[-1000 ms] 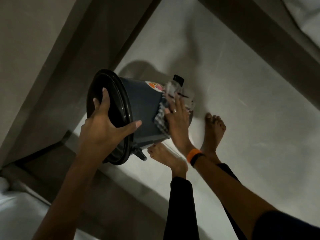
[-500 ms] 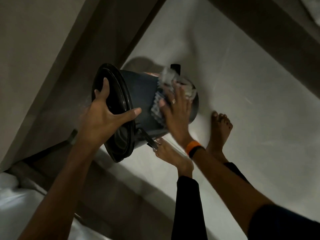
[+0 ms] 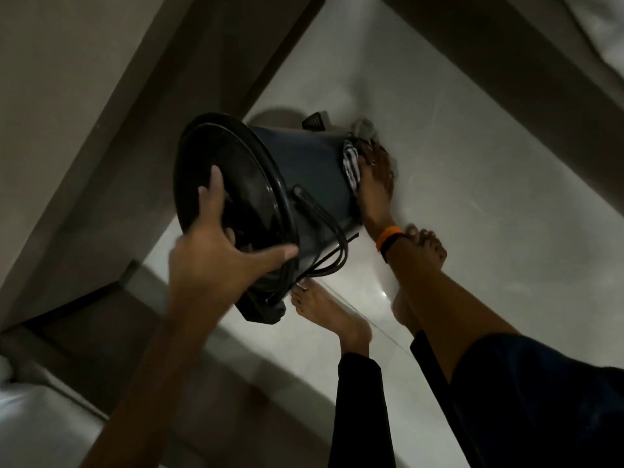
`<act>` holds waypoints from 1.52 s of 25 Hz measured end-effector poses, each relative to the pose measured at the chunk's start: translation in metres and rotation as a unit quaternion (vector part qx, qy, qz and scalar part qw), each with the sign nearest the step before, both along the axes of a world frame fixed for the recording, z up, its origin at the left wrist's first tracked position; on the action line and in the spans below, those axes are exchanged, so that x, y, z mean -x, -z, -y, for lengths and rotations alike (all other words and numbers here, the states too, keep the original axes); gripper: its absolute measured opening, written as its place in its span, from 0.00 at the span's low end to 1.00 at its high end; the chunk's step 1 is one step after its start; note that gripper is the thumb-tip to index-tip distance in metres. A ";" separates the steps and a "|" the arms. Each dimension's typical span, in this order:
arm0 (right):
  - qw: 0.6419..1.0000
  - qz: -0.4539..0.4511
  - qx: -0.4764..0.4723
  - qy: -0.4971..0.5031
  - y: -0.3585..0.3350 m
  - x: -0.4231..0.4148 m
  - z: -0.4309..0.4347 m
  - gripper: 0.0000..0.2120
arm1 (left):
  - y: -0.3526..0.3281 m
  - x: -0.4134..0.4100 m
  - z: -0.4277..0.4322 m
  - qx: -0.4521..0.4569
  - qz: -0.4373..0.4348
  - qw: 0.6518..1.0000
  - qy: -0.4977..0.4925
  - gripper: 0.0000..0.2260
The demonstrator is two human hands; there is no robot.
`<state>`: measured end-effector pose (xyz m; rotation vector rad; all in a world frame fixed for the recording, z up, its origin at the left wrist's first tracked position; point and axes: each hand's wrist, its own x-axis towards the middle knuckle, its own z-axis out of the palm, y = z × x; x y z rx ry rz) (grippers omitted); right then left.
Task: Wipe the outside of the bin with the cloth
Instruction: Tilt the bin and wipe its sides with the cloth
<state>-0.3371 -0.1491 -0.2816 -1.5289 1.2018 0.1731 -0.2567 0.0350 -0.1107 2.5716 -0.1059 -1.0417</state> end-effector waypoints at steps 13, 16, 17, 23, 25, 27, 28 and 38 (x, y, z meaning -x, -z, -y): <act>0.991 0.123 0.028 0.040 -0.072 0.018 -0.049 0.27 | 0.014 0.011 0.037 0.019 0.033 0.994 0.099 0.58; 0.988 0.113 0.105 0.024 -0.067 -0.008 -0.064 0.27 | 0.017 0.023 0.041 -0.045 0.043 0.985 0.159 0.69; 0.983 0.123 0.132 -0.017 -0.062 -0.015 -0.068 0.29 | 0.019 0.023 0.039 -0.047 0.039 0.988 0.144 0.70; 0.997 0.050 0.053 0.006 -0.003 -0.008 -0.033 0.30 | 0.021 0.008 0.008 -0.013 0.036 0.998 0.042 0.64; 0.997 0.002 0.003 0.073 0.003 -0.002 -0.025 0.32 | 0.020 0.004 0.012 -0.011 0.039 0.998 0.051 0.62; 0.997 0.062 -0.008 0.055 -0.009 0.008 -0.047 0.36 | 0.019 0.001 0.019 -0.002 0.043 0.998 0.045 0.59; 0.992 0.119 -0.014 0.043 -0.023 0.016 -0.070 0.34 | 0.019 0.000 0.022 0.007 0.043 0.998 0.038 0.58; 0.951 0.100 -0.148 0.251 0.000 0.006 -0.053 0.27 | 0.014 0.003 0.011 0.049 0.031 0.998 0.000 0.51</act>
